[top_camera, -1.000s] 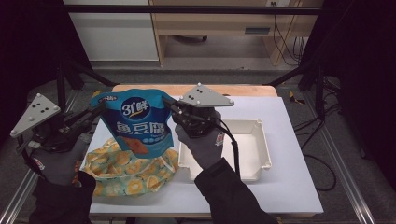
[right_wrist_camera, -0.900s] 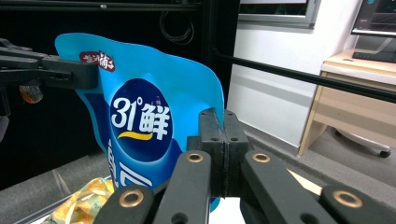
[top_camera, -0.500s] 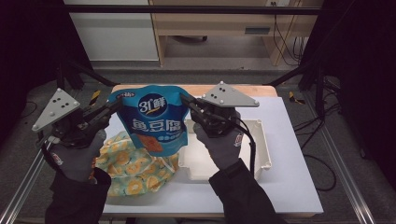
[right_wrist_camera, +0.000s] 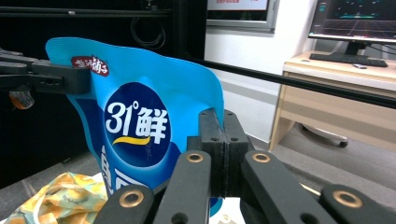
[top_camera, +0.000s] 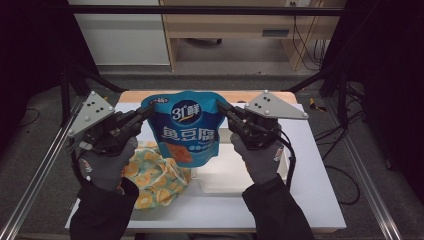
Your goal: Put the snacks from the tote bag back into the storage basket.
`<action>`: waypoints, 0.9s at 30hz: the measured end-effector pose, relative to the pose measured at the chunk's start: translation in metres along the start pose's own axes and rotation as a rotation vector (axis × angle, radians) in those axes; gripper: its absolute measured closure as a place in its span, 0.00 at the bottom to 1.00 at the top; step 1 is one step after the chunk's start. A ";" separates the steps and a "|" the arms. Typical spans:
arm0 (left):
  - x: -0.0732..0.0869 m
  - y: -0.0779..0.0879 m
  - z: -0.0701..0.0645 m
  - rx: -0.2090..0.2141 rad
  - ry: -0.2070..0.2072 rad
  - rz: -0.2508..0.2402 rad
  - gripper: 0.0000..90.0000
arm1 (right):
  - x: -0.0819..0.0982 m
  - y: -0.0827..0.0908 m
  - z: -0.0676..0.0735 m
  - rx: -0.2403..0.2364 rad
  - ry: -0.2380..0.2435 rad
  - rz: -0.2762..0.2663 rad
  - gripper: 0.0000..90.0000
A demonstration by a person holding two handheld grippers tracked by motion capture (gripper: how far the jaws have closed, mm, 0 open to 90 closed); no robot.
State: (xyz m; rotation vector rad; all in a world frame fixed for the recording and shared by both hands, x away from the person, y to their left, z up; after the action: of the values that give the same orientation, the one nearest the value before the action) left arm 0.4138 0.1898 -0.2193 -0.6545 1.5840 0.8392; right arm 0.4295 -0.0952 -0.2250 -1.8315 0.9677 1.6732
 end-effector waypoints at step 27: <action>0.018 -0.058 -0.048 0.112 -0.012 0.040 1.00 | 0.036 0.055 -0.043 0.114 -0.036 0.031 1.00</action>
State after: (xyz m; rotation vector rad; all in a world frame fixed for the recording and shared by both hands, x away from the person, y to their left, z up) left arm 0.4287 0.1176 -0.2424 -0.5378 1.6252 0.7761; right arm 0.4152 -0.1688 -0.2481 -1.7158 1.0583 1.6284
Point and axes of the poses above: each handheld gripper's, and its own axes: y roughly backward along the jaws, x roughly out of its underside, z roughly to its left, the point moved 1 cm from there along -y, roughly forward along the jaws, and after that the axes turned 7 degrees about y, right-handed, at the moved point
